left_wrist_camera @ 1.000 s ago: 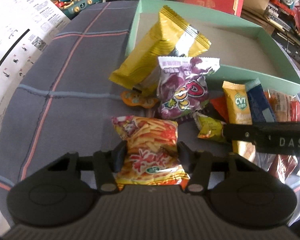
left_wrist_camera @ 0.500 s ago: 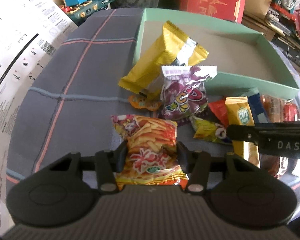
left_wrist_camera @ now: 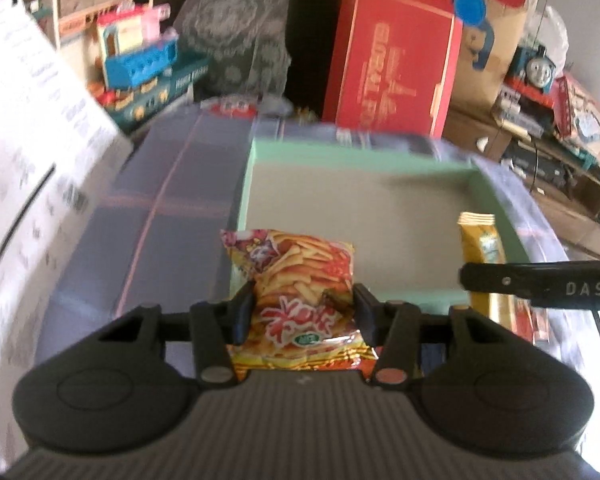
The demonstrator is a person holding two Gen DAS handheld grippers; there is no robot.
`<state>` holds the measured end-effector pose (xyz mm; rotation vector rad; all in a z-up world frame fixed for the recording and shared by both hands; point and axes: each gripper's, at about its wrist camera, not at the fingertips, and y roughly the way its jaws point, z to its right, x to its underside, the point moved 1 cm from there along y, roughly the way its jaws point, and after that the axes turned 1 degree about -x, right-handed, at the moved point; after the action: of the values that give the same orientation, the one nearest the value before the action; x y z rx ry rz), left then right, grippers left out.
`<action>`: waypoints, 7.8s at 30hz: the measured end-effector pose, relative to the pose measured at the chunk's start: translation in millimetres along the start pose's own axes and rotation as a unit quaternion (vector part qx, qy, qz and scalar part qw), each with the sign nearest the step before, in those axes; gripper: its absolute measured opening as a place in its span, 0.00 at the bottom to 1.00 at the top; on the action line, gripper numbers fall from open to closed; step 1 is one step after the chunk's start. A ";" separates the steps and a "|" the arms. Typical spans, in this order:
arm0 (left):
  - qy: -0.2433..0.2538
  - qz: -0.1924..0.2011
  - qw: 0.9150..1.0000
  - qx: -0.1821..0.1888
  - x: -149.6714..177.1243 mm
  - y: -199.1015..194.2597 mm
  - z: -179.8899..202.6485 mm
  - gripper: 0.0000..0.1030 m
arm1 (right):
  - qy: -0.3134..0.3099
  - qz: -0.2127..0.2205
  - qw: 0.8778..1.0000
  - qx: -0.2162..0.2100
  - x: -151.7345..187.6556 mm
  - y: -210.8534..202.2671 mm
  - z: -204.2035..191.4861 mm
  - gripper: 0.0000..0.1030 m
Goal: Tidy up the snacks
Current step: 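Carry chip bag into green box with left tool while right tool carries CVT bar, then open both tools to release the snacks and withdraw toward the pile, then grasp red wrapped candy with left tool while right tool grasps pink-white packet, then lower both held snacks into the green box and open both tools, then withdraw both tools from the box back toward the snack pile, then grasp yellow-green Yumi stick with left tool while right tool grasps red packet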
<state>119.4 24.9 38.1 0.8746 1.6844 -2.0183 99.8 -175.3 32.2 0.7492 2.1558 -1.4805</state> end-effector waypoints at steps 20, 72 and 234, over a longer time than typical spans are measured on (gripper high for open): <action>0.029 -0.067 0.996 -0.043 -116.3 214.0 2.2 0.48 | 0.035 -0.017 0.991 0.127 -113.0 97.9 124.2 0.34; 0.050 -0.087 0.995 -0.015 108.5 35.3 40.6 1.00 | 0.028 -0.014 0.995 0.095 111.0 -51.8 49.5 0.83; 0.140 -0.125 0.980 0.070 122.9 74.7 72.6 0.70 | 0.059 -0.040 0.996 0.051 119.9 -12.8 62.2 0.49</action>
<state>59.8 -48.7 -92.2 1.0840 1.9025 -2.2916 1.9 -213.9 -53.4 0.8121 2.2341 -1.6372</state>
